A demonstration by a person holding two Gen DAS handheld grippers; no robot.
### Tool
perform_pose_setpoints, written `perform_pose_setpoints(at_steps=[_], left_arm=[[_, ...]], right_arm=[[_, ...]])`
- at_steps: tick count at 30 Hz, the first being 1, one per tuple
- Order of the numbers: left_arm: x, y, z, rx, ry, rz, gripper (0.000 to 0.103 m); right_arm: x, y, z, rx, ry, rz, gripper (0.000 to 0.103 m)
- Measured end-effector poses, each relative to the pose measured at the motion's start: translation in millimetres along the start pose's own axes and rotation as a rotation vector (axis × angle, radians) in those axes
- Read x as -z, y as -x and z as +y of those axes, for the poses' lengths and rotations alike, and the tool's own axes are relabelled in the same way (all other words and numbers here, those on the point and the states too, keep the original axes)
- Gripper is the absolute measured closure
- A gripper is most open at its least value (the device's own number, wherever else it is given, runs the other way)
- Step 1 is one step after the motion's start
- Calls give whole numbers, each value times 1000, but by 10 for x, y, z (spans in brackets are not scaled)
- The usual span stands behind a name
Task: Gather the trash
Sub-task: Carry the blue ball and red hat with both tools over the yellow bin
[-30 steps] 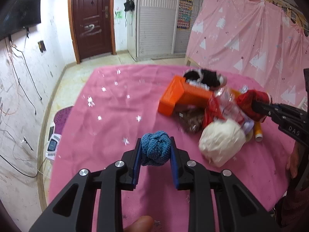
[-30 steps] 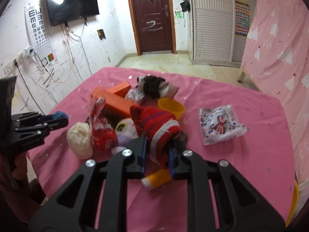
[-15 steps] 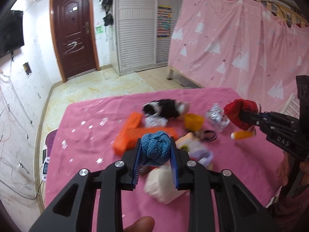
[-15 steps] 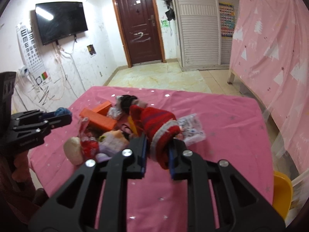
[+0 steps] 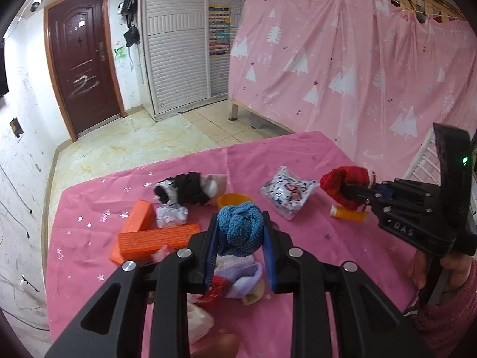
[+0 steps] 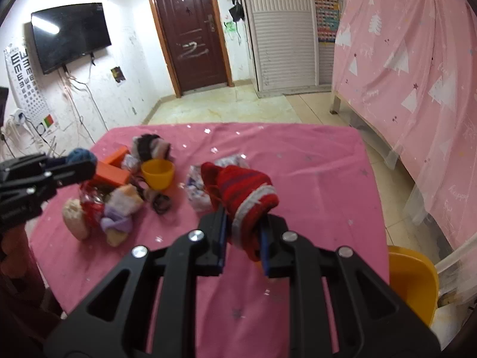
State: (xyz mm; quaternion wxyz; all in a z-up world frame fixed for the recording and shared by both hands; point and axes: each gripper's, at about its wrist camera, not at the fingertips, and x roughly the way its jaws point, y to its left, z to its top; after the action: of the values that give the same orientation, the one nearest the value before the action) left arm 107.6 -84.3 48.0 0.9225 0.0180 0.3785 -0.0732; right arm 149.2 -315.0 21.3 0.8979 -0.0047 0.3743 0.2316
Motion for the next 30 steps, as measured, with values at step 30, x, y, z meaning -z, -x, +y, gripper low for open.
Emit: perform_pose_setpoints(at_steps=[30], left_arm=[[-48, -289, -195, 29, -36, 52, 82]], right_arm=[[-90, -135, -323, 92, 42, 40, 59]])
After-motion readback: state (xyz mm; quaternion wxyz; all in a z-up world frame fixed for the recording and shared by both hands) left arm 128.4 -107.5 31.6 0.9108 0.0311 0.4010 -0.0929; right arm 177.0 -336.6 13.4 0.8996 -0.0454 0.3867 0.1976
